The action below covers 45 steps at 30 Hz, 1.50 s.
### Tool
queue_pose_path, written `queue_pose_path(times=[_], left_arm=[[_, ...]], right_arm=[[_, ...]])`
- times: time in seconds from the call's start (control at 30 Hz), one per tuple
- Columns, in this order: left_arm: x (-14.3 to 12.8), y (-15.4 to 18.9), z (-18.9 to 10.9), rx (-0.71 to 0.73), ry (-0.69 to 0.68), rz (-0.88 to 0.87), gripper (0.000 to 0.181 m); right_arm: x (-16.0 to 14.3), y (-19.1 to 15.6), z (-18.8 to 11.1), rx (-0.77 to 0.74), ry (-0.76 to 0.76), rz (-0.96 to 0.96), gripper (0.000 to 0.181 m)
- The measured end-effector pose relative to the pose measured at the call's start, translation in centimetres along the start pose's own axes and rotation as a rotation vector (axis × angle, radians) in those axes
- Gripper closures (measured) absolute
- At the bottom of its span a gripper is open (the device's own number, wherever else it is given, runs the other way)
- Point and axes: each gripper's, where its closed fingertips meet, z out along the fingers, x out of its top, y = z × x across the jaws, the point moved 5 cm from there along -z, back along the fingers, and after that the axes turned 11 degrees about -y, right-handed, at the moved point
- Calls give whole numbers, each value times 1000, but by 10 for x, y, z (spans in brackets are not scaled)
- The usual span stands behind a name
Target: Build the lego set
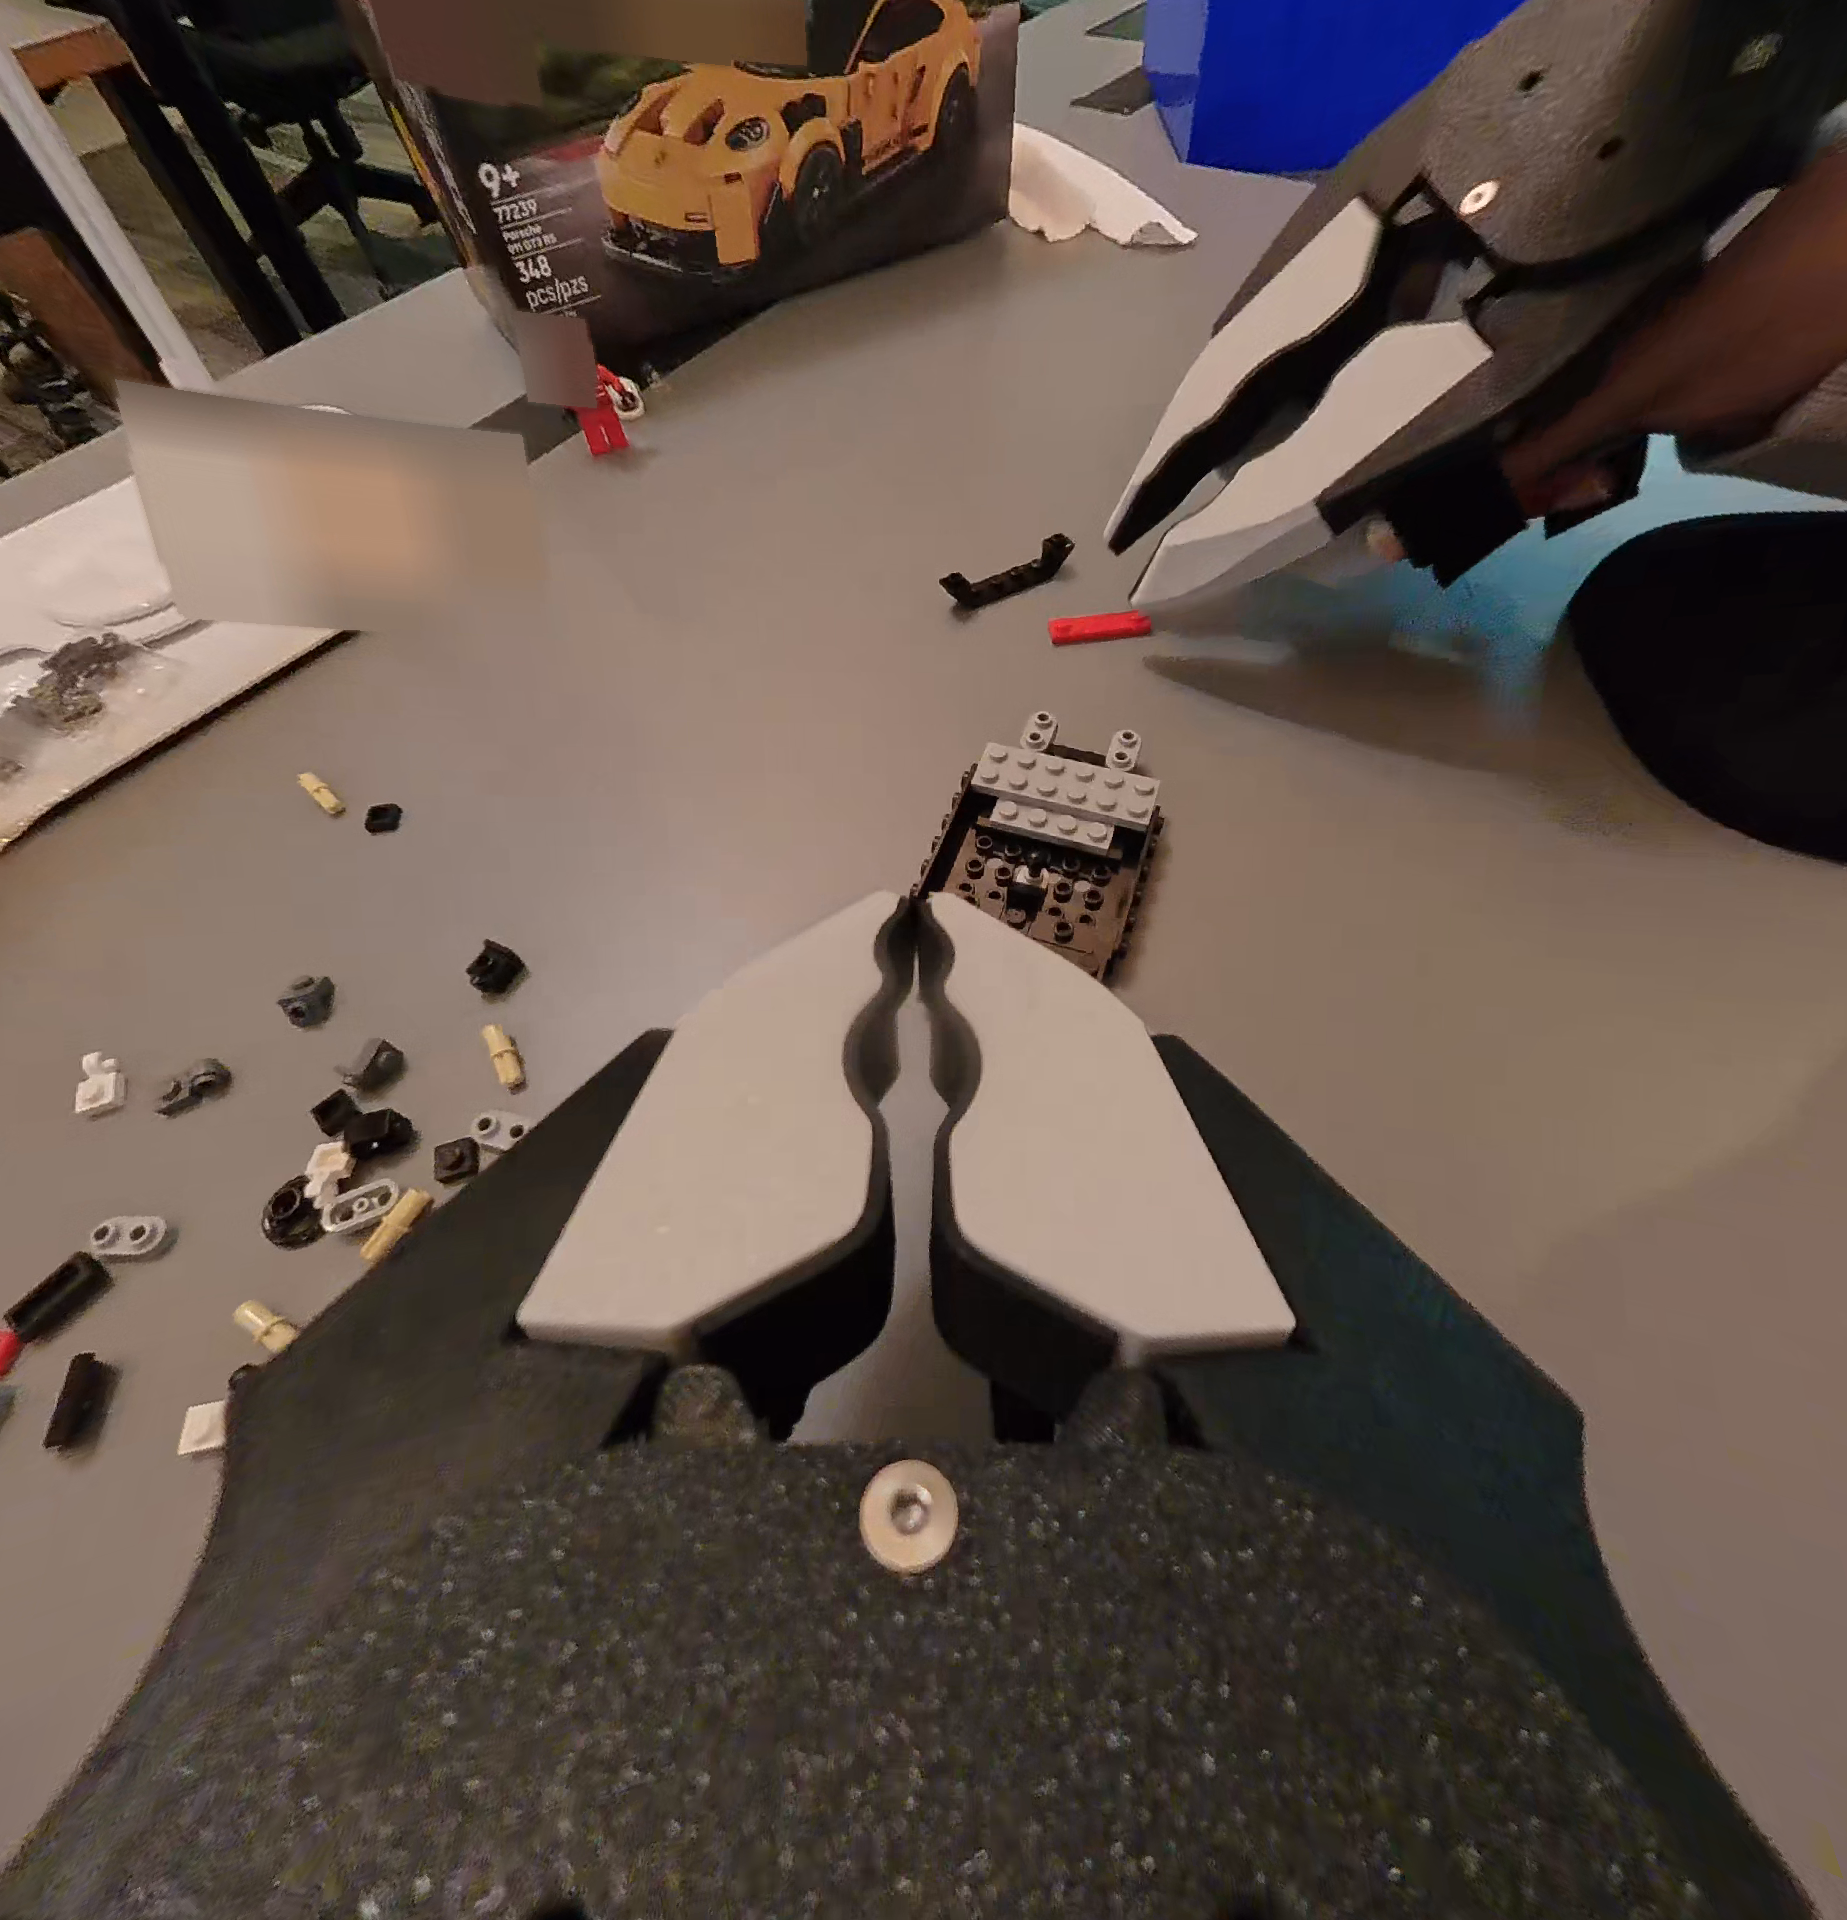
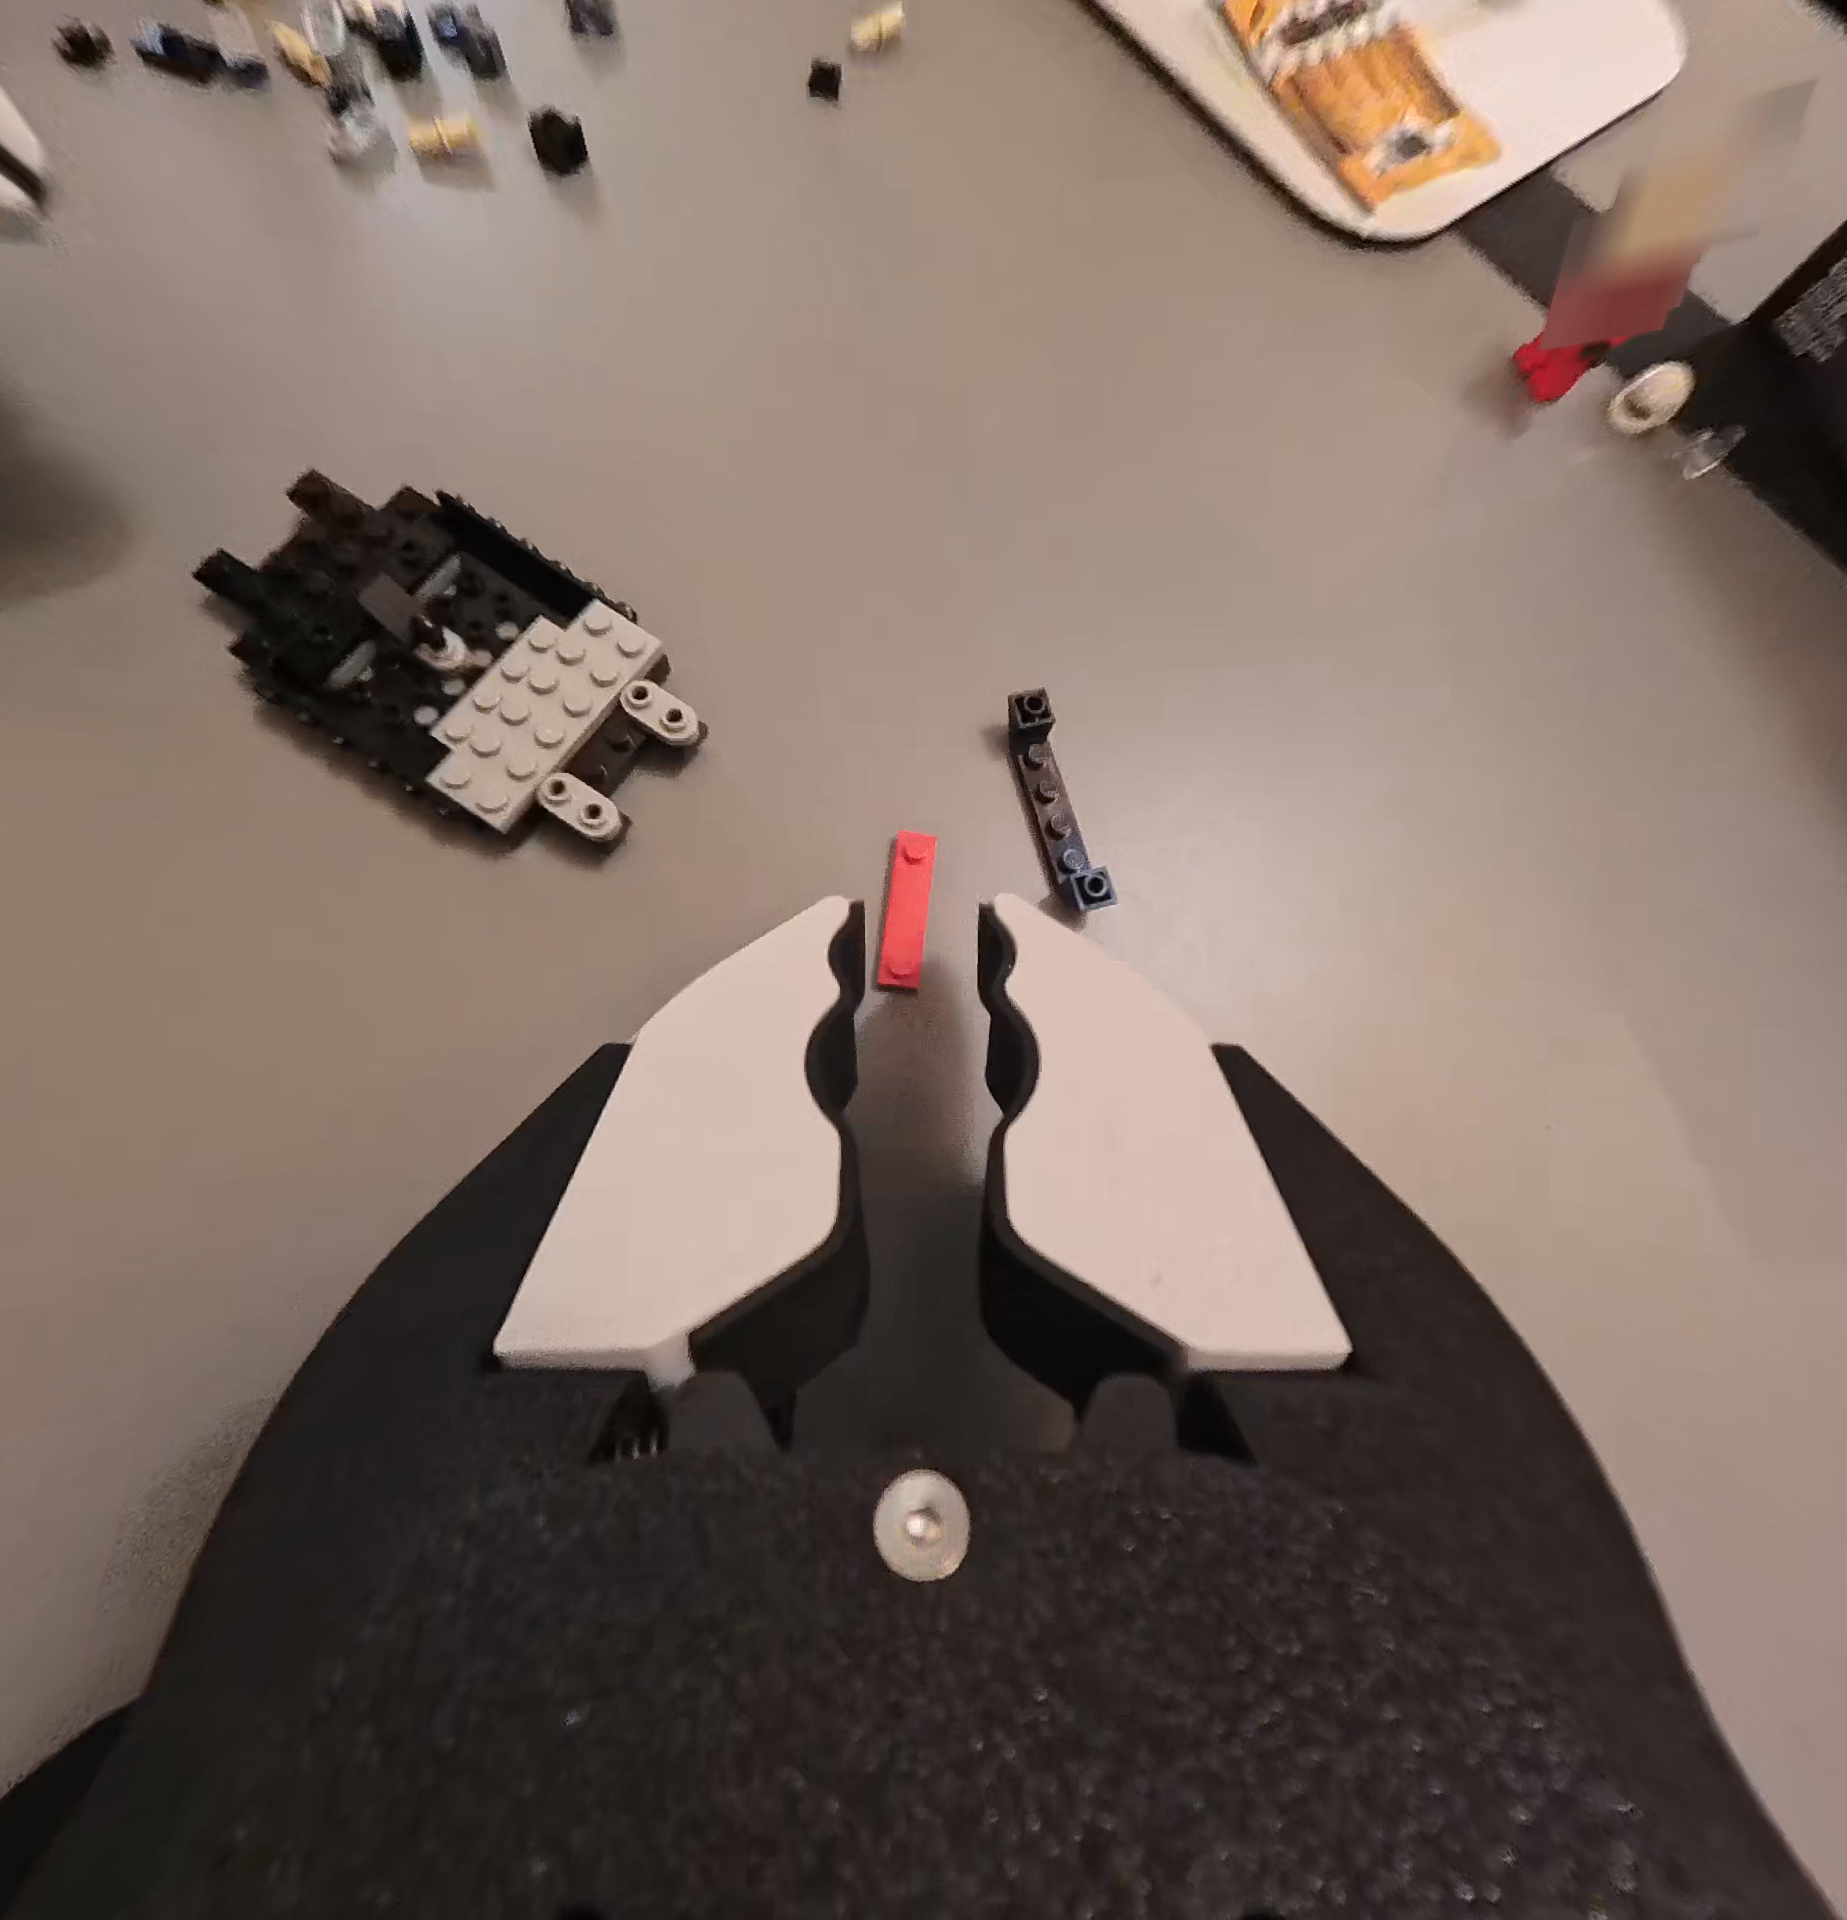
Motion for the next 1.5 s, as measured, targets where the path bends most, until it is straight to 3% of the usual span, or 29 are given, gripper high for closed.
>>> queue_pose_path(times=[0.13,0.23,0.33,0.5,0.77,1.5], left_arm=[[1,5,-1,-33,11,15,178],[0,7,-2,-39,21,36,177],[0,7,-3,-59,28,22,177],[-2,6,-2,-76,33,27,176],[-4,5,-2,-84,33,28,175],[-7,9,3,-119,12,29,175]], right_arm=[[-1,0,13,59,-99,2,160],[2,-3,15,82,-105,-2,172],[5,-2,17,83,-118,-30,174],[24,17,7,68,-43,-129,174],[28,33,25,111,-204,-260,174],[29,41,29,146,-248,-260,171]])
